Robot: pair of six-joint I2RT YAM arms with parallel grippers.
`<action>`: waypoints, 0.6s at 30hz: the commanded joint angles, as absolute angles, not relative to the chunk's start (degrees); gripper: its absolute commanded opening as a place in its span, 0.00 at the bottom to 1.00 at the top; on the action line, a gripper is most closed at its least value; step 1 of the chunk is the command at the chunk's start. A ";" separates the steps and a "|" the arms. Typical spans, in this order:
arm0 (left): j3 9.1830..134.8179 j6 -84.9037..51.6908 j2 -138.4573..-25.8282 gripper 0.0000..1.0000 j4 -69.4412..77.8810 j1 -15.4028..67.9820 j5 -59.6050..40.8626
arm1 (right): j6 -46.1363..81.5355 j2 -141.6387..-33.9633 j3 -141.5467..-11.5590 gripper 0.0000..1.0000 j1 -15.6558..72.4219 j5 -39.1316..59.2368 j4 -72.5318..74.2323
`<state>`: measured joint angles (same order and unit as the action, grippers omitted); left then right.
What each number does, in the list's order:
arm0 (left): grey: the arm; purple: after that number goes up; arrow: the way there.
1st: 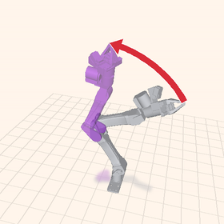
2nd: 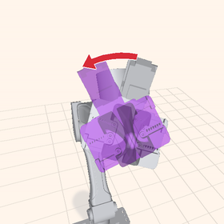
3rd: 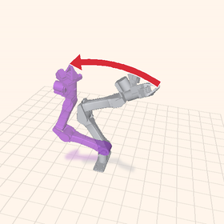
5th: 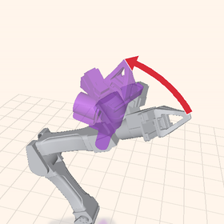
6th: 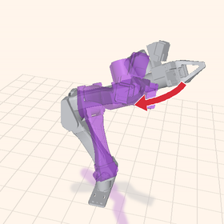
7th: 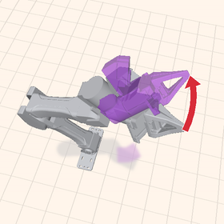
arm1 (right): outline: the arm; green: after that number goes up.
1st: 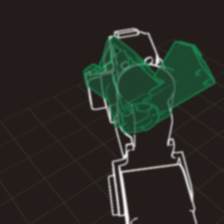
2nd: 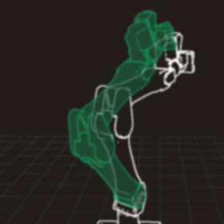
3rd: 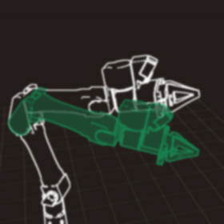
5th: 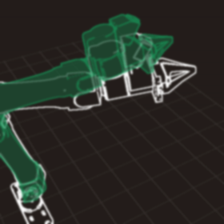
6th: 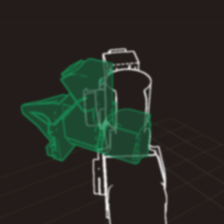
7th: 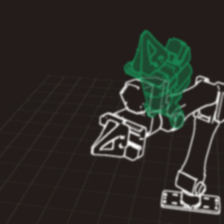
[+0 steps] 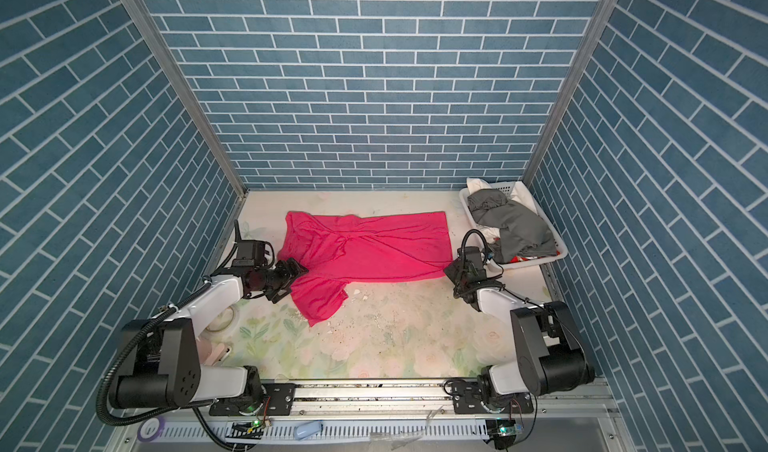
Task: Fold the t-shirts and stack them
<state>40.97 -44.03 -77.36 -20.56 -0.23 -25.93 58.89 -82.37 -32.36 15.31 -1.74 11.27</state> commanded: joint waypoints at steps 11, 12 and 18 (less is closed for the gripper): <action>34.92 -45.36 -75.44 0.87 -28.98 6.06 -18.26 | 52.38 -84.35 -34.40 0.00 15.12 2.96 12.51; 34.58 -45.76 -76.27 0.83 -27.85 6.82 -18.64 | 52.31 -84.33 -34.44 0.00 15.12 3.14 12.49; 32.77 -46.10 -79.80 0.42 -22.97 8.02 -19.58 | 51.86 -83.00 -33.91 0.00 15.12 2.73 12.09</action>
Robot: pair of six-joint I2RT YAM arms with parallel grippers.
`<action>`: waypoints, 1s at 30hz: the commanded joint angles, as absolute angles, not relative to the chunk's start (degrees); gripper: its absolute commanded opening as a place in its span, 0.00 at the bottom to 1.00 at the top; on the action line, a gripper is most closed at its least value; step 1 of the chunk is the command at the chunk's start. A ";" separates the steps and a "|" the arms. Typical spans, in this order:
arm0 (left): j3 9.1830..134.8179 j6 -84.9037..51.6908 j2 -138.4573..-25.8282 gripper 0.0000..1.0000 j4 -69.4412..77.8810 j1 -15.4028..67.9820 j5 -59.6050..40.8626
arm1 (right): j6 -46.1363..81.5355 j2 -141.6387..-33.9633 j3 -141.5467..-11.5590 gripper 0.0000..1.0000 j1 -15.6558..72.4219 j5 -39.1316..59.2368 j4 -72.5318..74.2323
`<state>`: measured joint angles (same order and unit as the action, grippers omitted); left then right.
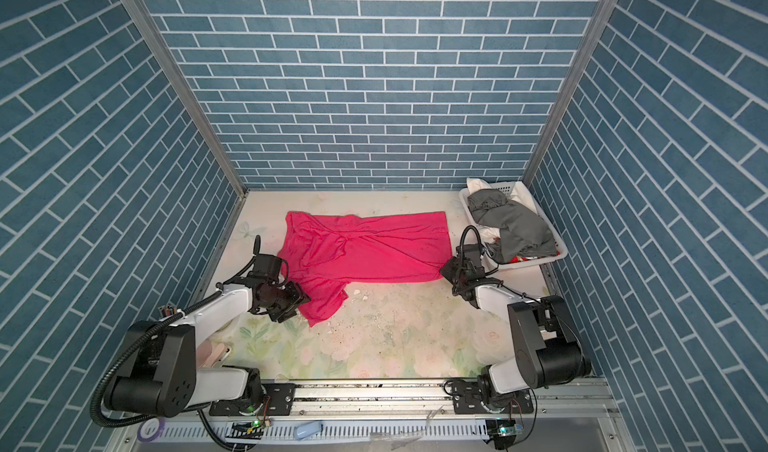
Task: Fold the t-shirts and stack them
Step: 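Fold the near half over toward the far edge with both grippers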
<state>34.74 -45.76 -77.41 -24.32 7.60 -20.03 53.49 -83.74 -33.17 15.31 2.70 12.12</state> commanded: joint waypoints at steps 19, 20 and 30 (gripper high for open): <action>40.27 -47.50 -67.32 0.00 -27.64 8.33 -21.82 | 43.44 -73.44 -33.52 0.00 16.37 0.02 3.42; 42.27 -47.11 -68.39 0.00 -27.51 8.22 -21.97 | 43.01 -74.13 -34.54 0.00 16.37 0.04 3.35; 67.41 -42.37 -86.88 0.00 -28.16 4.56 -23.60 | 39.18 -88.73 -51.60 0.00 15.41 0.18 0.02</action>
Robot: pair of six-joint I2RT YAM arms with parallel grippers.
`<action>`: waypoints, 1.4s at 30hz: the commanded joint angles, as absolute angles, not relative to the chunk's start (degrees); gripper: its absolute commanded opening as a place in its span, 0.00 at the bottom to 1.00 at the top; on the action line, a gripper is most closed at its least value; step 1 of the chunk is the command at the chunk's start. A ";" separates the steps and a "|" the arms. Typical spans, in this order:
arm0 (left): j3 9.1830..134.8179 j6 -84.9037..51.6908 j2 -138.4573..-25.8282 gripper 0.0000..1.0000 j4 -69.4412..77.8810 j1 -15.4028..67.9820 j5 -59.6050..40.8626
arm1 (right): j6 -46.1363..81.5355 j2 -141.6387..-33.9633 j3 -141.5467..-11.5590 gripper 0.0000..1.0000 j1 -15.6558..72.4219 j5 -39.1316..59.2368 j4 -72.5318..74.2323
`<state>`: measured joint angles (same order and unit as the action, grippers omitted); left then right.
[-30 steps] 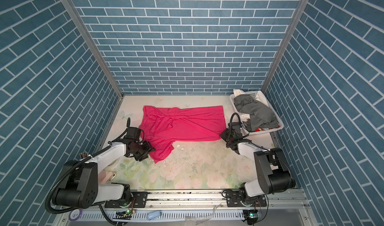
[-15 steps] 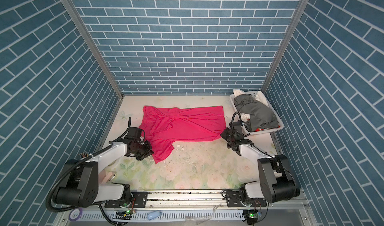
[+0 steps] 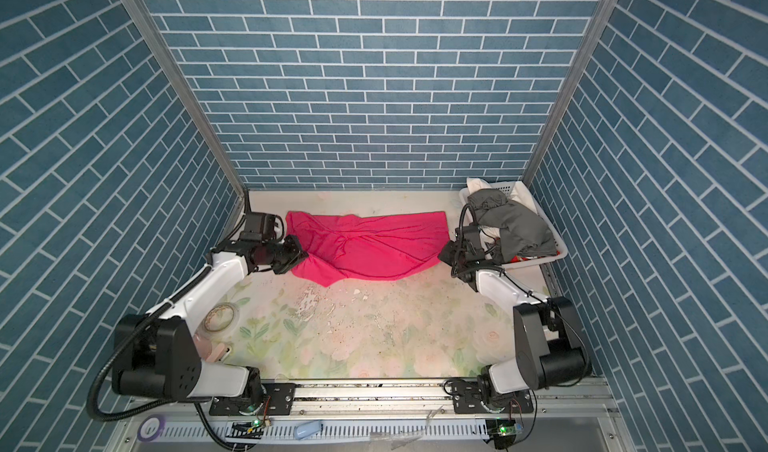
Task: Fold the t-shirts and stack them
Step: 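Fold the near half over toward the far edge with both grippers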
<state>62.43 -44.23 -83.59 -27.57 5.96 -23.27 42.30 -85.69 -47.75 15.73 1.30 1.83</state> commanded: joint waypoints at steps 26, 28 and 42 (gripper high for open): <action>94.28 -41.01 -119.51 0.00 -26.02 -0.71 -28.51 | 33.23 -110.70 -71.33 0.00 10.41 -2.92 -6.13; 95.37 -40.78 -120.58 0.00 -26.35 -0.85 -28.45 | 32.93 -111.66 -72.15 0.07 10.37 -1.96 -6.33; 104.78 -34.69 -125.81 0.26 -31.86 -1.63 -25.43 | 34.68 -104.53 -68.50 0.71 11.20 9.58 -4.71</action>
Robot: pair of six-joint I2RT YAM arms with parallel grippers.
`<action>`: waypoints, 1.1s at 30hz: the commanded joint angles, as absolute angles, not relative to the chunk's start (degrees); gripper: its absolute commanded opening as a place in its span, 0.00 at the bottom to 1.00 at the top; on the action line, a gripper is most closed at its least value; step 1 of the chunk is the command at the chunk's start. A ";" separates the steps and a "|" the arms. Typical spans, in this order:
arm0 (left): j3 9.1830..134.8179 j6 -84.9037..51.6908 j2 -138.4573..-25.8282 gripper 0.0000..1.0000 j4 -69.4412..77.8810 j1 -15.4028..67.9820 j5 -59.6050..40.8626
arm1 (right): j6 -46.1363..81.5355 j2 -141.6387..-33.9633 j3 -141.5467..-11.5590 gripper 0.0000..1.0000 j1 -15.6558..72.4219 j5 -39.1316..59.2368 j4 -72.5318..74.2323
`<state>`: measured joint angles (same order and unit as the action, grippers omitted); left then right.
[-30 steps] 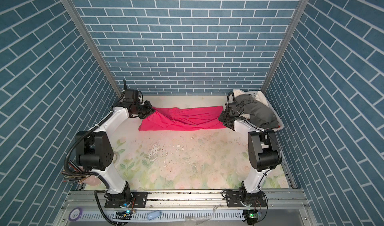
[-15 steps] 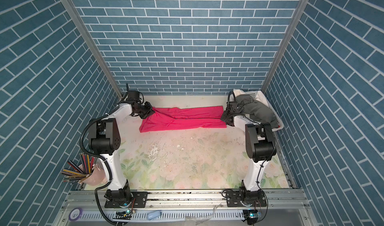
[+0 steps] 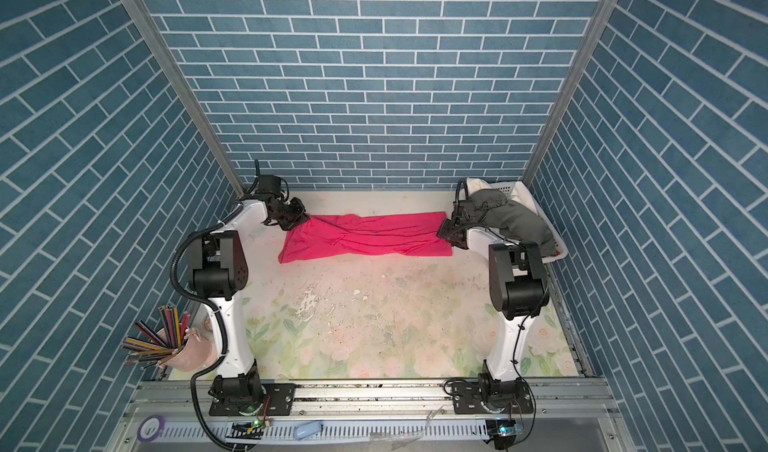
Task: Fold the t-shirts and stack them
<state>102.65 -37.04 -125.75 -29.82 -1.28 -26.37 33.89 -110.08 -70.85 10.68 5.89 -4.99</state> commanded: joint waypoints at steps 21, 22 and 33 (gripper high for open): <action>67.69 -38.40 -101.90 0.86 -22.64 -4.09 -33.79 | 42.18 -100.53 -52.54 0.69 12.22 9.32 3.05; 66.33 -39.10 -101.71 0.86 -21.62 -4.83 -34.07 | 42.55 -101.13 -52.60 0.67 12.22 9.32 3.60; 58.40 -42.45 -103.52 0.86 -15.34 -9.69 -33.66 | 44.44 -103.00 -50.76 0.40 12.21 6.44 6.40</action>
<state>58.98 -41.41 -102.56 -17.87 -9.52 -34.13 42.61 -101.91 -51.81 12.29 8.12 4.82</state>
